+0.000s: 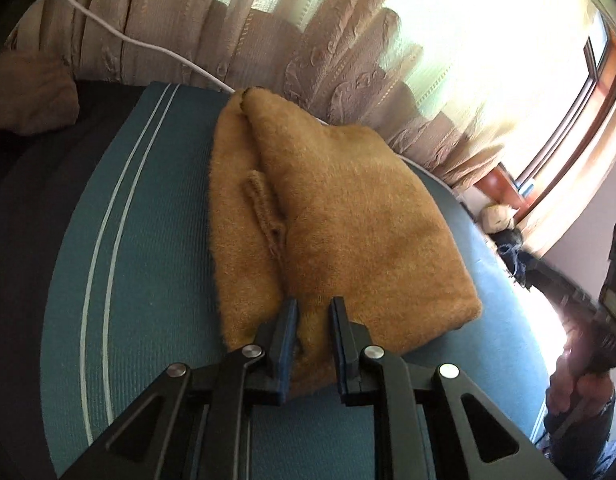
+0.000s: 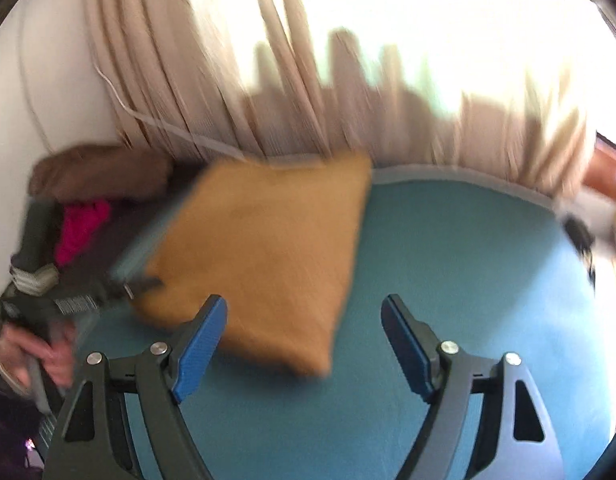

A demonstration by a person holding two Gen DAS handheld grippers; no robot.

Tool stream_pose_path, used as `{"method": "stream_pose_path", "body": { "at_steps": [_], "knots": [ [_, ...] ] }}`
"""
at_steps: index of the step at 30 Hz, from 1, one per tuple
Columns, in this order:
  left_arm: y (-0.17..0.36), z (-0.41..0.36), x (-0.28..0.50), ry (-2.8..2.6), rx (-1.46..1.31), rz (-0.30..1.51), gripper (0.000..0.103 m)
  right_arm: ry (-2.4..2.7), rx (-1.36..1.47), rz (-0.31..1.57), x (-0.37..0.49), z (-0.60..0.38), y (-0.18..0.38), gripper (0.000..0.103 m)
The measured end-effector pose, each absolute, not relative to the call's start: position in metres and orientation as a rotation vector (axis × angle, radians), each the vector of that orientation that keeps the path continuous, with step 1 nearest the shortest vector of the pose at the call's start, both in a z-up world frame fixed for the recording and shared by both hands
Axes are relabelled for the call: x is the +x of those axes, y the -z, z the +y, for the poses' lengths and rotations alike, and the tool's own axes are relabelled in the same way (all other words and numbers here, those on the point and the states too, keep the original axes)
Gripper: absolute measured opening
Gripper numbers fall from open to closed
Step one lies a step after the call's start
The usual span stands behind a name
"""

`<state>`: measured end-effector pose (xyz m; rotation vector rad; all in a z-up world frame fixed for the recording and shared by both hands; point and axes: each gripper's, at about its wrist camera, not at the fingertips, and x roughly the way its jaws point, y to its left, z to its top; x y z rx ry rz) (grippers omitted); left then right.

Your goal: Fold clothes

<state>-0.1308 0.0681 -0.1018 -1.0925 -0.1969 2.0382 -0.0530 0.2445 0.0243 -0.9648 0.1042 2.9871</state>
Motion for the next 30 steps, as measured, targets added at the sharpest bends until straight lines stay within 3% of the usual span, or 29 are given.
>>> {"method": "stream_pose_path", "body": {
  "at_steps": [3,10,17,23,27,30],
  "knots": [
    [0.103,0.068,-0.132,-2.037,-1.080,-0.205,0.019,-3.013,-0.917,-0.034,-0.089,0.218,-0.023,0.083],
    [0.105,0.064,-0.136,-2.017,-1.082,-0.244,0.019,-2.996,-1.098,-0.326,-0.130,0.165,0.033,0.083],
    [0.099,0.061,-0.140,-2.021,-1.093,-0.285,0.019,-2.950,-1.226,-0.271,-0.137,0.163,0.056,0.083],
    [0.049,0.068,-0.155,-2.094,-0.988,-0.313,0.020,-2.961,-1.235,-0.251,-0.132,0.166,0.058,0.083],
    [0.023,0.111,-0.178,-2.087,-0.936,-0.262,0.020,-2.968,-1.235,-0.244,-0.136,0.160,0.058,0.083],
    [0.034,0.143,-0.211,-2.119,-1.022,-0.246,0.020,-2.980,-1.238,-0.218,-0.141,0.161,0.059,0.083]
  ]
}}
